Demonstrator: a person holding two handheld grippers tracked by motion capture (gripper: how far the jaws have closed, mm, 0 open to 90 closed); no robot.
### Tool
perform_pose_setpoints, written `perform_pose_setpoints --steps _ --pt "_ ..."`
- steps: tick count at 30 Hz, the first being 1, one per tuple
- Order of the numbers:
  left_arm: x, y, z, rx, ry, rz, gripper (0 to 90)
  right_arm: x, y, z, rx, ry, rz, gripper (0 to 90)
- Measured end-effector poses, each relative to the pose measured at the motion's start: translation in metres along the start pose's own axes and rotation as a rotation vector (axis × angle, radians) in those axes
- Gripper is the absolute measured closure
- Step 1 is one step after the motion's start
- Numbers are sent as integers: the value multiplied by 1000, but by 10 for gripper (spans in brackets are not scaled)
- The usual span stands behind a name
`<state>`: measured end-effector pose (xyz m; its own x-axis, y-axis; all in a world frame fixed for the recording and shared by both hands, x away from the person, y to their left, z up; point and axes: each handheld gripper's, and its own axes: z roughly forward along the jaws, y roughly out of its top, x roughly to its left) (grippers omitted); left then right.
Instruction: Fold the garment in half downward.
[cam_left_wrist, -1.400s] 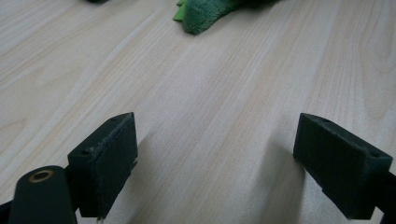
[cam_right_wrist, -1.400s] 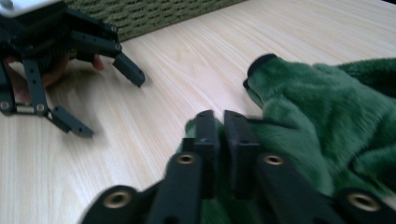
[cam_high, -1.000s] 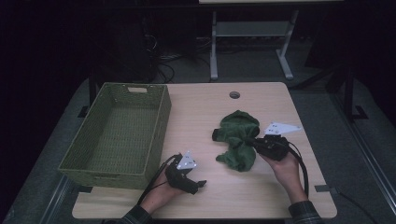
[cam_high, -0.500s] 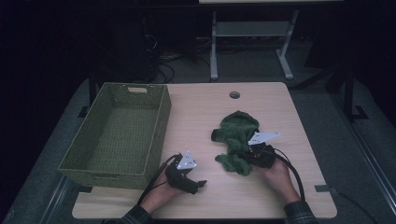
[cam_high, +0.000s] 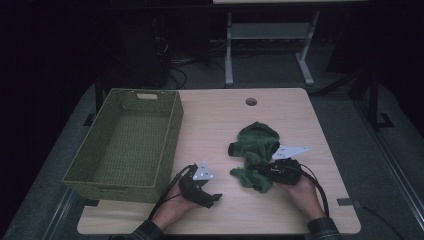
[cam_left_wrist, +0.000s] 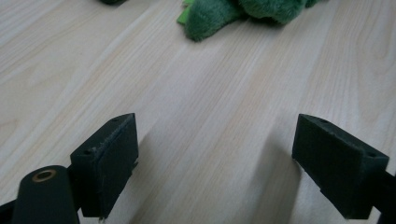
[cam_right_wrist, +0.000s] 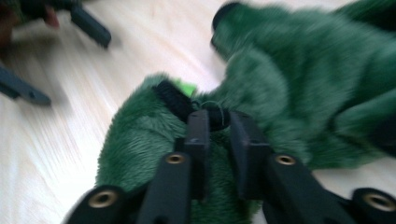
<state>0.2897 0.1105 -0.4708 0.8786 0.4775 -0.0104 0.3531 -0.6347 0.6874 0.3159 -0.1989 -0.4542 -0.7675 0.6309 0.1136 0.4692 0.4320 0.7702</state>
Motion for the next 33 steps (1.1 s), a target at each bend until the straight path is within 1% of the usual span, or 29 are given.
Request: perform_pose_setpoints --steps 2,4,6,8,9,11,13,15,16,18,23,27,28,31,32,33 --pt "-1 6 -1 -13 -12 5 142 -2 4 -8 -37 -4 12 713" --pt "0 13 -3 -34 -20 16 163 -4 7 -15 -68 -8 25 698" --pt "0 22 -5 -59 -43 6 174 -7 11 -20 -75 -10 35 677" --pt "2 31 -8 -81 -63 16 217 -10 15 -24 -86 -11 41 667" --pt "4 37 -9 -95 -75 17 250 -12 16 -26 -101 -22 42 666" --pt "7 48 -10 -112 -85 24 266 -16 20 -29 -98 -27 57 645" --pt "12 59 -9 -139 -91 29 321 -19 23 -32 -101 -43 63 641" --pt "19 70 -6 -143 -77 27 323 -24 25 -36 -120 -62 73 637" --pt "23 76 -4 -147 -69 27 324 -27 27 -37 -115 -63 85 636" --pt "31 85 -2 -148 -56 29 331 -35 30 -40 -125 -82 97 632" --pt "50 107 6 -161 -20 4 371 -50 39 -41 -124 -106 116 625" --pt "64 121 13 -163 7 1 413 -63 45 -38 -106 -131 141 624" --pt "67 124 16 -161 12 -7 421 -67 46 -37 -116 -144 140 627" --pt "80 133 24 -152 27 -18 447 -81 49 -33 -95 -166 170 627" --pt "84 135 28 -151 32 -26 453 -85 50 -31 -92 -171 175 627" --pt "88 137 31 -148 39 -25 462 -90 50 -29 -99 -178 176 630"
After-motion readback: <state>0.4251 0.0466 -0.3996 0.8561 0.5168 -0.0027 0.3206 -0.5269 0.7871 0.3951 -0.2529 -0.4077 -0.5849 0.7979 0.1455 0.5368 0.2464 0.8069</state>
